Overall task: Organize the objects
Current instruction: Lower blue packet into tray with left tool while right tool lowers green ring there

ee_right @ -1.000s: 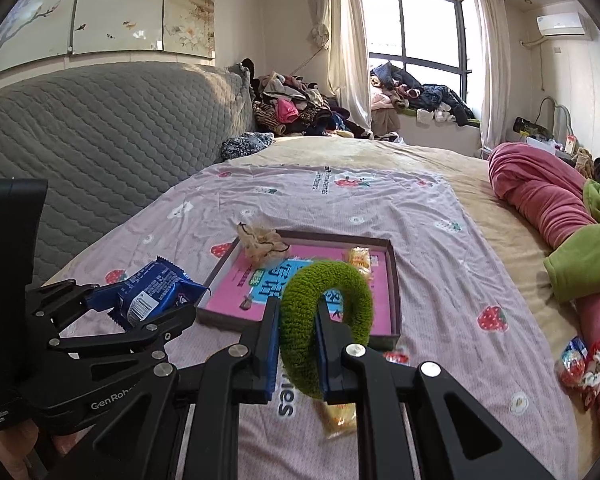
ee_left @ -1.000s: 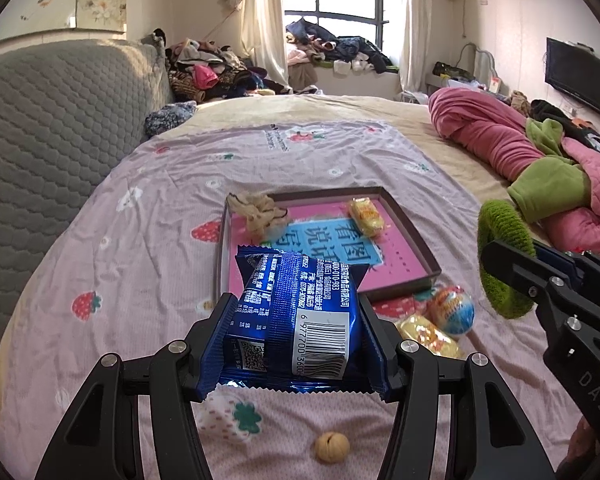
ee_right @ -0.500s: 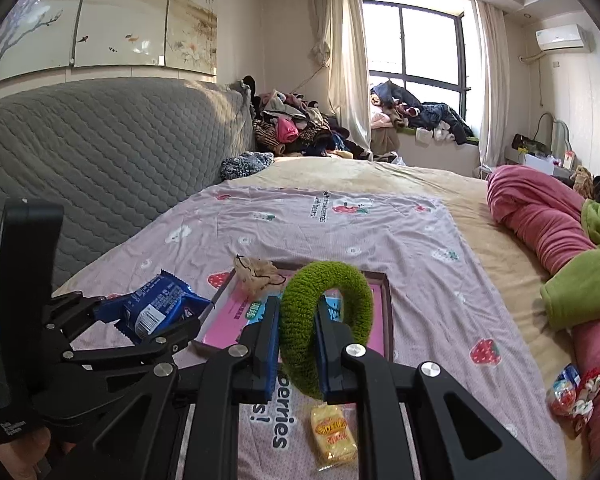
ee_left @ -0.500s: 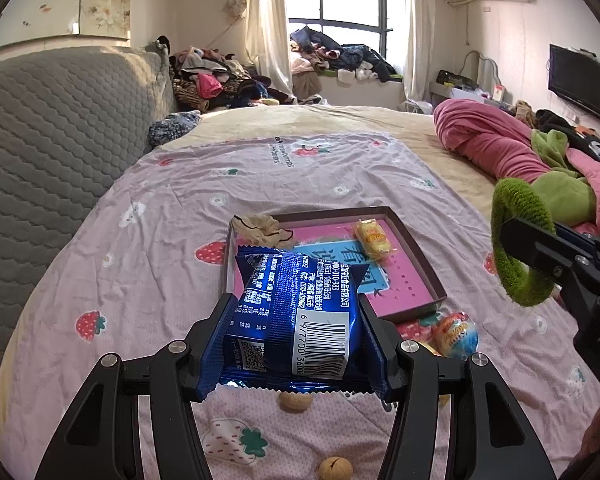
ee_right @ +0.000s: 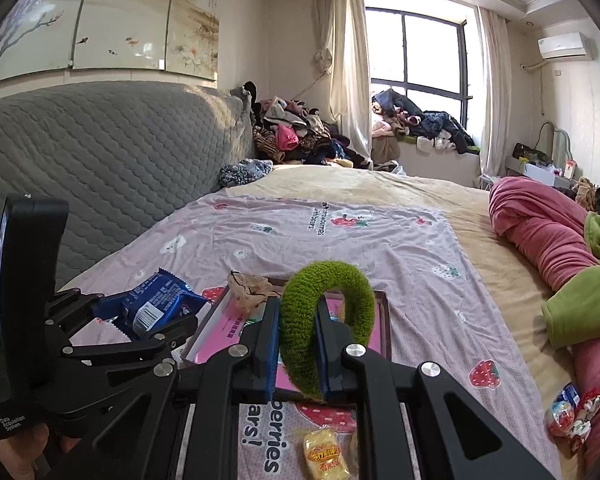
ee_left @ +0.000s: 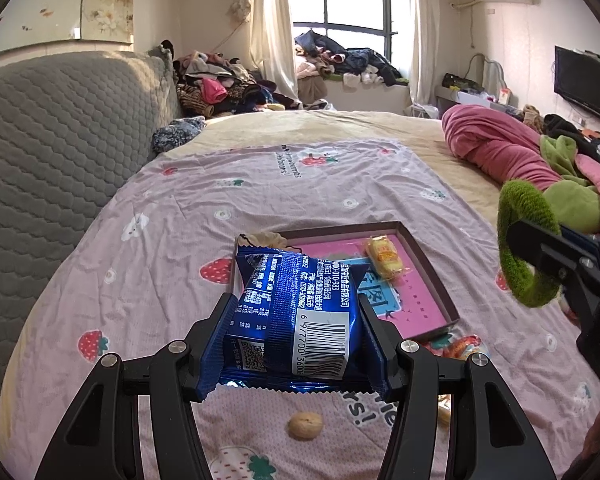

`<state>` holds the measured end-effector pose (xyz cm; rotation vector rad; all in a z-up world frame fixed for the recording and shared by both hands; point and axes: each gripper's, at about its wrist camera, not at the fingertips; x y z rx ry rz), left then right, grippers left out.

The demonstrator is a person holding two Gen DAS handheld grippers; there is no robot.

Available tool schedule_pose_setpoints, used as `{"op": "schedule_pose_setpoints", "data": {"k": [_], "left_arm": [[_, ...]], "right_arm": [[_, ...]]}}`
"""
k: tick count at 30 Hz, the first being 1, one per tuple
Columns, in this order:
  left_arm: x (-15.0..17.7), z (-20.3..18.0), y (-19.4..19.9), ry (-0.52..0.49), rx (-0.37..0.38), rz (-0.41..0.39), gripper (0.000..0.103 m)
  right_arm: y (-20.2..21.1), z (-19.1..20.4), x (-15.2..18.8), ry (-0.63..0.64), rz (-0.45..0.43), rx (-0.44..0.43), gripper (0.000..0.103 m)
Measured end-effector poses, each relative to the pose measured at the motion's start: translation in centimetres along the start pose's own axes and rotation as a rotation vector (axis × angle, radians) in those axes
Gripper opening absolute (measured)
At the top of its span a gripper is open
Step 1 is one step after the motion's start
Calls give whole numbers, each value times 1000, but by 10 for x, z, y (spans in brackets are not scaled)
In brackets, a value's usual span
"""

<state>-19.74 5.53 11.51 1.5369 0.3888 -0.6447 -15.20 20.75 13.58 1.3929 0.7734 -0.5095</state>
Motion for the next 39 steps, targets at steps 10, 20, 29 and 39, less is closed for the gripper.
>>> {"op": "schedule_pose_setpoints", "data": {"k": [10,20,29,39], "left_arm": [[-12,3,-37,4,-13,28,60],[-23,15,-78,21,-18,46,60],[-28,24,-128,40,-15,77,60],[-18,25,-183,50,16,125,60]], "right_arm": [[-36,-11,-9,-3,40,10,16],[-77,-23,-12,-10,63,9,16],[-120,-42,-1,-42,90,3,16],[-177,-56,18,-38,193,33,16]]}}
Point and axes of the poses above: each gripper's, at about its wrist camera, not at the fingertips, and y roughly against the way its jaws point, z to its left, x to its underside, and after that the axes turned 14 degrees about z, right-handed
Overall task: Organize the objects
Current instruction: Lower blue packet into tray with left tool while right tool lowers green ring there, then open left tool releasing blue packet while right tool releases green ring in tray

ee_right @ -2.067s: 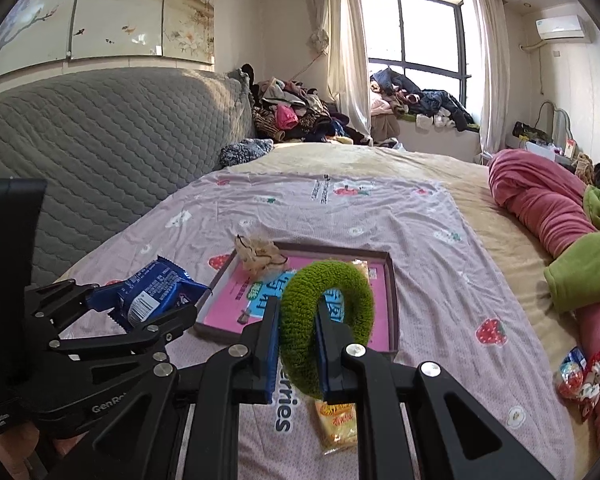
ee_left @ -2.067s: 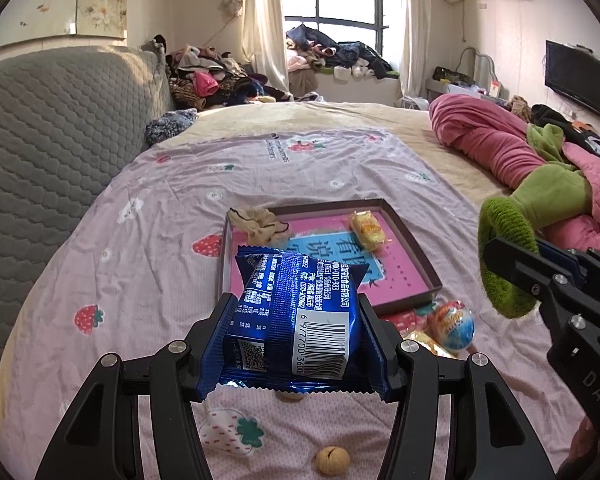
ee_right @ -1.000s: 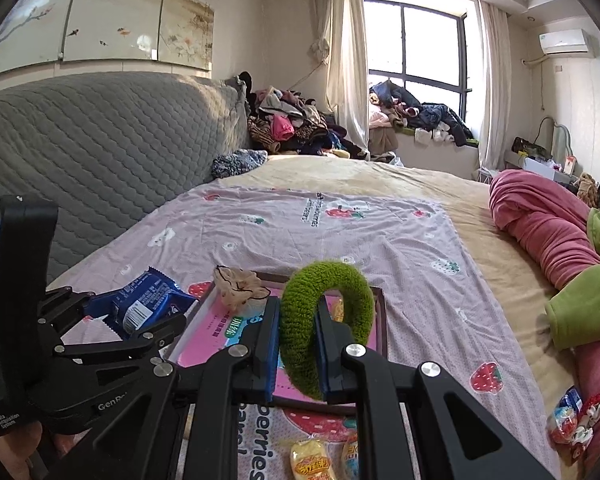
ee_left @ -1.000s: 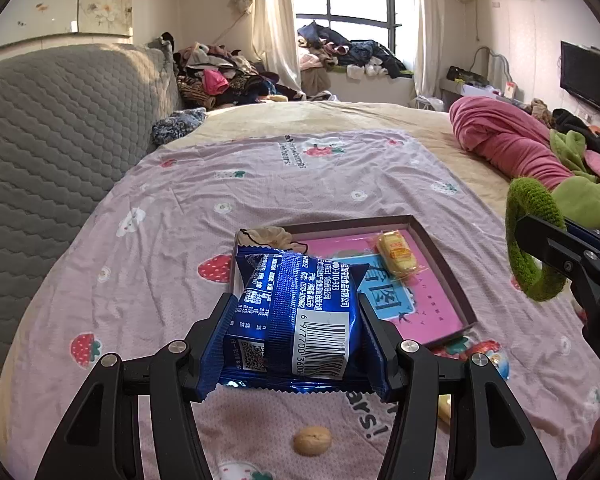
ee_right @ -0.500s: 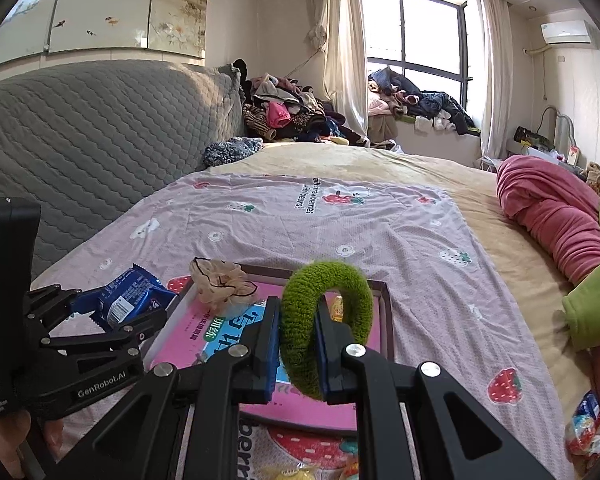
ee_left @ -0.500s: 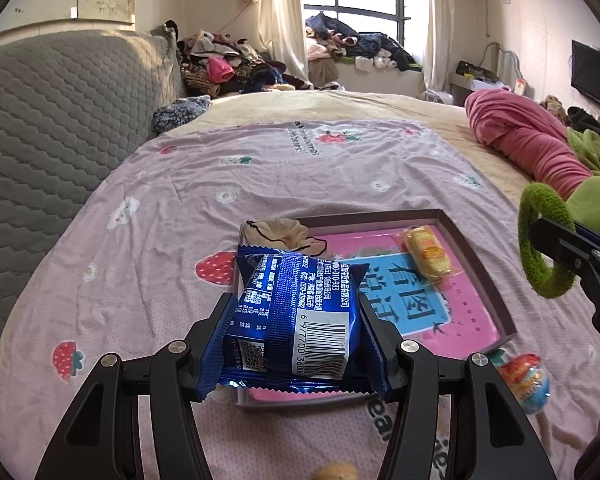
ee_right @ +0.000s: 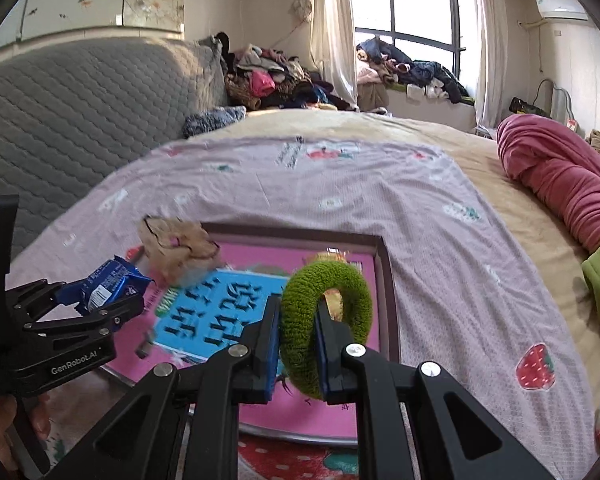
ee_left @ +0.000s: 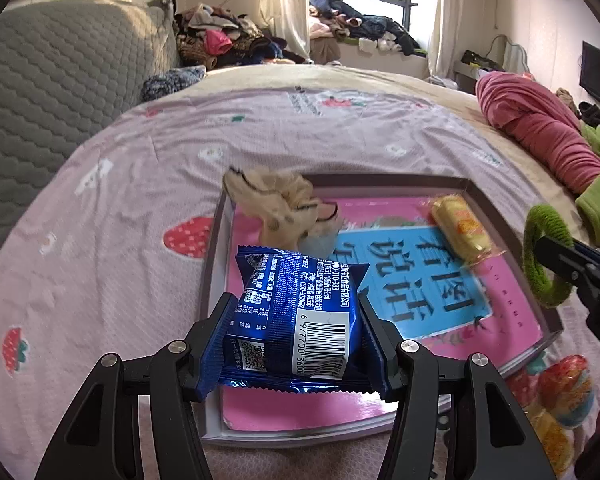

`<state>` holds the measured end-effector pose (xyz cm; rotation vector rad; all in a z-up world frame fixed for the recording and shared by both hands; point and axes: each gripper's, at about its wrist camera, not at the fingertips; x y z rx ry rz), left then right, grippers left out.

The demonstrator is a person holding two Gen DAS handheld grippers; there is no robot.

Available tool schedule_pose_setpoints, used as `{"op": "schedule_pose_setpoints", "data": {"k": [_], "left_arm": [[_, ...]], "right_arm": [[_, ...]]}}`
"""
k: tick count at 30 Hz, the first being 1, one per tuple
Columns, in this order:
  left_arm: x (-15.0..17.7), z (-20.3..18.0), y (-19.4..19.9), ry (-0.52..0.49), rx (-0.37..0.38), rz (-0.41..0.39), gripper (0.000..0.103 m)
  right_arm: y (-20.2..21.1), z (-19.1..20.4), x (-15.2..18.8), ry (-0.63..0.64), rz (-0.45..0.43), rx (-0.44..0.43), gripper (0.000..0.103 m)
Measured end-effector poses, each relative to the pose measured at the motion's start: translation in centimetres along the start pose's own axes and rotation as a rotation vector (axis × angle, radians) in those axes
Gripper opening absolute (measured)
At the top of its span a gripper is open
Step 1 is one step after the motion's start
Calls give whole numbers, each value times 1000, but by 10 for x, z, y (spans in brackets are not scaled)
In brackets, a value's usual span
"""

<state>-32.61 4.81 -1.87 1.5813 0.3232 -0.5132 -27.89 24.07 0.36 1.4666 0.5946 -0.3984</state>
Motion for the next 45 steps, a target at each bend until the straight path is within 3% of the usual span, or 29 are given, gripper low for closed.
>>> {"op": "schedule_pose_setpoints", "data": {"k": [13,25,37,41,45], "left_arm": [[3,0,-24,-10,-21,41,60],[5,-2,-39,-19,-18,104,60],[6,-3,-40,-25,-27,109,61],[7,-4,-40,-29,-37,111,68],[7,-5,-39,-31,-49,114,75]], "right_arm": [[-41,-1,0,18,116,37,16],[-50,0,3,20,173,28,16],[-56,2,4,35,210,46,16],[-60,2,5,37,232,55,24],[-58,3,4,32,223,61,43]]}}
Point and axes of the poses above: each gripper's, at about its wrist camera, not at the fingertips, and y roughly against the way its jaws point, z to its left, x to its underside, and after that the axes turned 14 degrees about z, right-handed
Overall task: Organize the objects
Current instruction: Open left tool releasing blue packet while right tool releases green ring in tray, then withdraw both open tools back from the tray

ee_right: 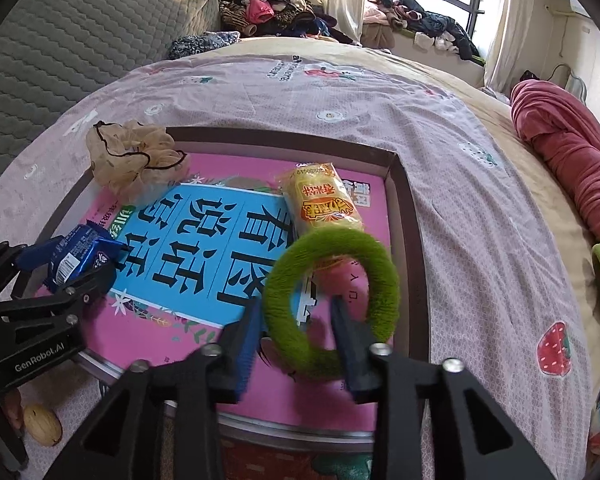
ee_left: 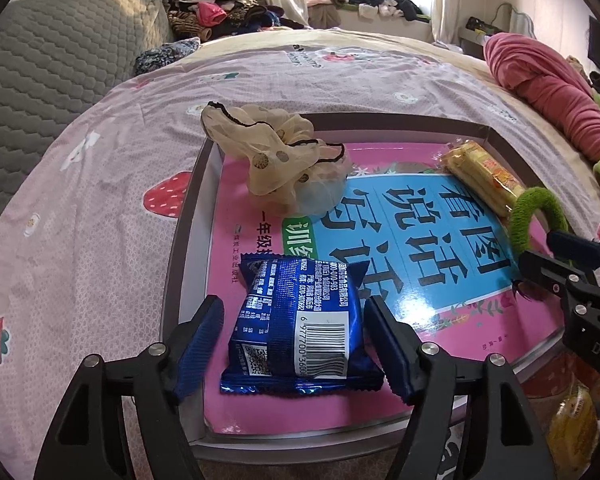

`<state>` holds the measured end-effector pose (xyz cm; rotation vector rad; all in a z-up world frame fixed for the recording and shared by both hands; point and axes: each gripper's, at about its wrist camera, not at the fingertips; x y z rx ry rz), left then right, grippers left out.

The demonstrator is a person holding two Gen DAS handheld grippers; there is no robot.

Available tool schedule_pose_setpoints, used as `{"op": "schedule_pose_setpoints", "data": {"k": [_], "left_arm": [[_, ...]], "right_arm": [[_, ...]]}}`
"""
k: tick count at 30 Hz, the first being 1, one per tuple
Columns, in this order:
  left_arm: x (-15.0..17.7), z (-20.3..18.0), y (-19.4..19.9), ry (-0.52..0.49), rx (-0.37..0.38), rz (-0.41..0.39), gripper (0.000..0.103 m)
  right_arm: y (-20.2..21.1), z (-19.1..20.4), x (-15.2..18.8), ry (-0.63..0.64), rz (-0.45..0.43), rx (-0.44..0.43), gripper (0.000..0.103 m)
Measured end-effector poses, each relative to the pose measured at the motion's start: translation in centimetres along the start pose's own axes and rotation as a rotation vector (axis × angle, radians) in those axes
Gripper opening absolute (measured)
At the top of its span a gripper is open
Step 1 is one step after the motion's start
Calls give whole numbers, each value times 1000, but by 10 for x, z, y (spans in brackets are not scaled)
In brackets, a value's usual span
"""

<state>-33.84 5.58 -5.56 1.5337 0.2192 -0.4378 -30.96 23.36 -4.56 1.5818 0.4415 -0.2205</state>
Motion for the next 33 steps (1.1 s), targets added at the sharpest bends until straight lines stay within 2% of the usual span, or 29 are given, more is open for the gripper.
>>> {"op": "schedule_pose_setpoints", "data": {"k": [5,11,19,25,33], "left_arm": [[1,0,3,-2,-4,-5,76],[2,1,12,1,-16,-15,82],[1,5,22,6,-17,-19,84],[2,10,40,19,21,-52,98],[4,14,65,26,31,-111,98]], "right_arm": [[7,-2,0,-12,-24,3,59],[17,-2,-1,-17,-45,-1,64],[30,-3,1,-18,-80,2,72],[45,-7,2,-29,-120,-3,77],[68,-12,5,-52,-184,-18,80]]}}
Point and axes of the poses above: each gripper's, at about its wrist camera, not at the fingertips, and y roughly against the way its jaws point, z to its left, x to its underside, and after that the axes turned 14 degrees about z, right-handed
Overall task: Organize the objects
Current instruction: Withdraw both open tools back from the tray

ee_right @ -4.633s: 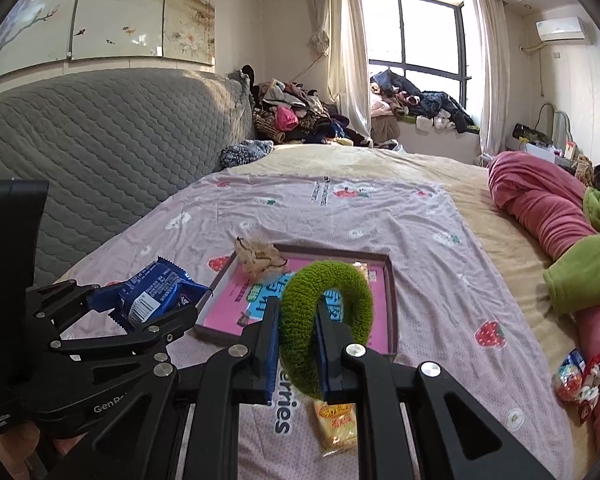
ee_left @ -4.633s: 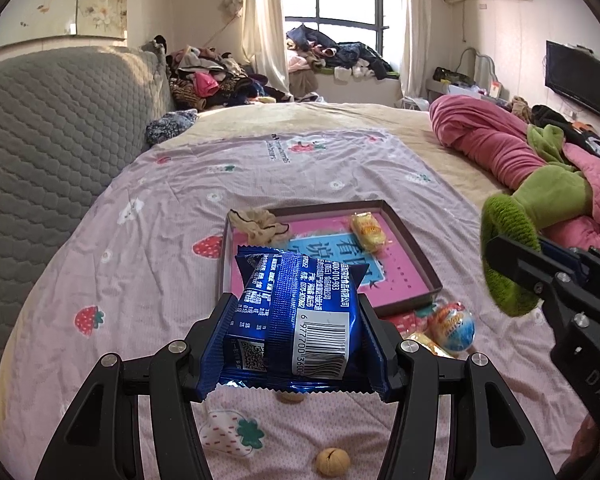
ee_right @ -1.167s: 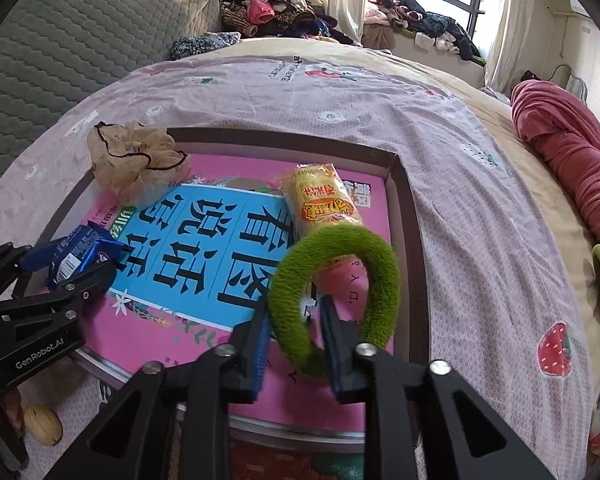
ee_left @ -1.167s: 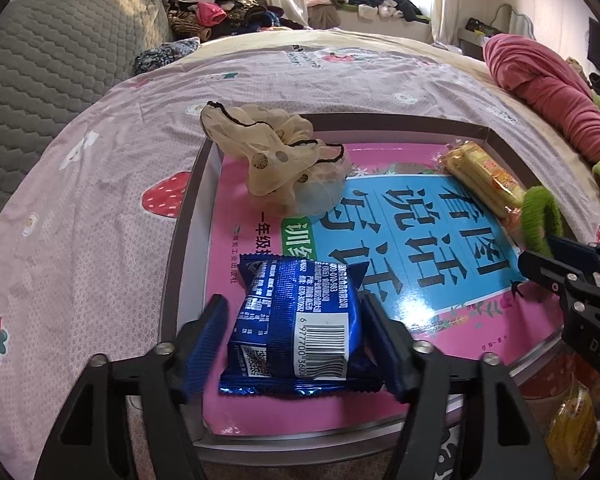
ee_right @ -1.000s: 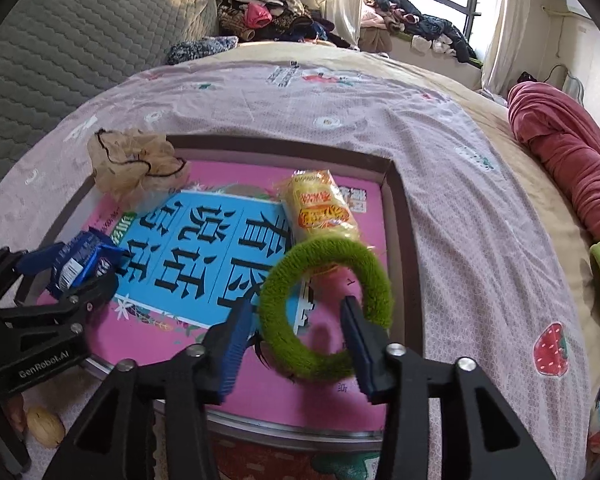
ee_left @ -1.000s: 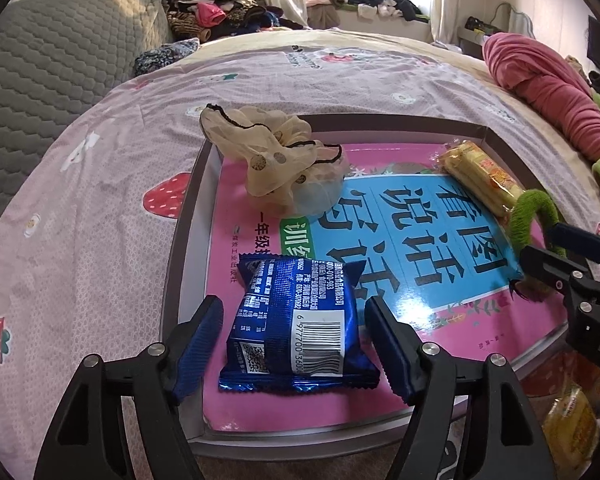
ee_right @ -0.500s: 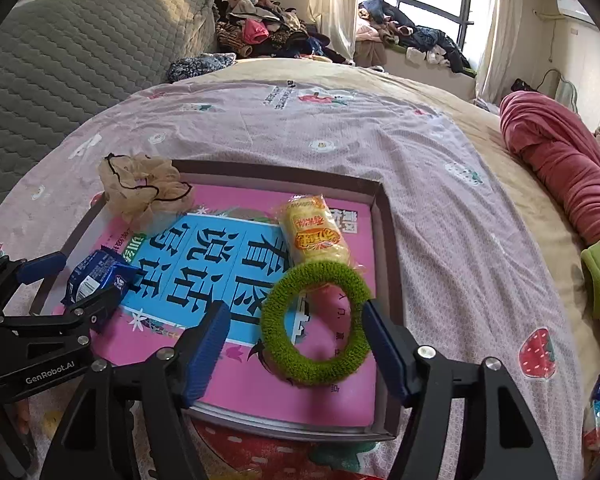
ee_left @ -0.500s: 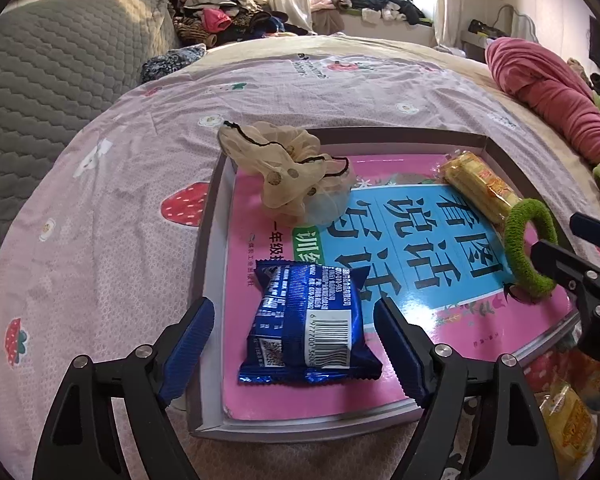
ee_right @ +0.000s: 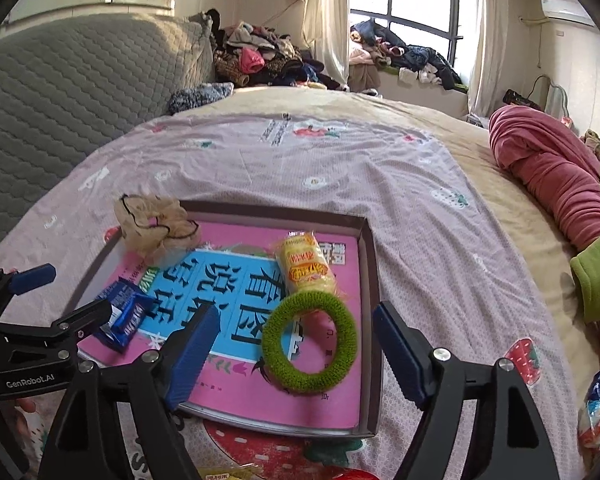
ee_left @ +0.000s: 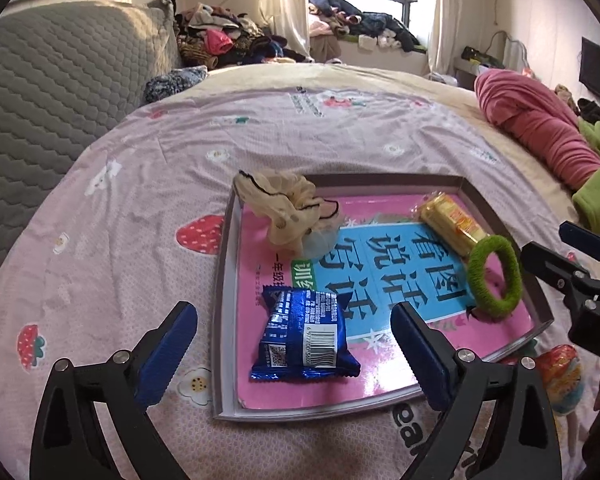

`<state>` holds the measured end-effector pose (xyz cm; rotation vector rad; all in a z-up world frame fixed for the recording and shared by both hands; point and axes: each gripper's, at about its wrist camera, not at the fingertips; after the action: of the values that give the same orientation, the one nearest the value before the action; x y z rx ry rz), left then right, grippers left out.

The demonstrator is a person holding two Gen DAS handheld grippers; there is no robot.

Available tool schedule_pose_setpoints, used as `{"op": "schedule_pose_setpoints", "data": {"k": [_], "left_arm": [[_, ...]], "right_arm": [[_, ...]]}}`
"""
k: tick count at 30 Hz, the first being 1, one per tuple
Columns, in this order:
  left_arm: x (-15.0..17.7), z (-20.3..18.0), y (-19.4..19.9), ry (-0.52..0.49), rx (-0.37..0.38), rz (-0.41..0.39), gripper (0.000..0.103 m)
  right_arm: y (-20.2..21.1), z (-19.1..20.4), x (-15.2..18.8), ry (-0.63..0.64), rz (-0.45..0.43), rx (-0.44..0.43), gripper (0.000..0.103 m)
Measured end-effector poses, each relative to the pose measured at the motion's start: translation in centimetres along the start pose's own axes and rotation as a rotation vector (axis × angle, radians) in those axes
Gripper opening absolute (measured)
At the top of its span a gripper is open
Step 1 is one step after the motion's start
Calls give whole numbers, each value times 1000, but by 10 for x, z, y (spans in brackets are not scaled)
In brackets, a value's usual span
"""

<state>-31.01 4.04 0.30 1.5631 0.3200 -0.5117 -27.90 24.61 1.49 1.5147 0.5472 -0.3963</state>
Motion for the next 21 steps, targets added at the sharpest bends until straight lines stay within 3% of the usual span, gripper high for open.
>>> {"op": "schedule_pose_setpoints", "data": {"k": [4,21], "left_arm": [[1,2,13,10,8,-27,98],[29,-16,77,-15,-2,-129,98]], "right_arm": [[17,-2,1,-10,-42,10,85],[94,7,28,6,-135,-17,89]]}}
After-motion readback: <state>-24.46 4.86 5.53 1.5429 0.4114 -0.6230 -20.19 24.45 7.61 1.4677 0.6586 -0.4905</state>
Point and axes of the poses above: each gripper's, at about its wrist camera, not at the fingertips, and y roughly against the way its jaws point, z to its left, x to its underside, and after that the axes turned 14 degrees about z, right-handed
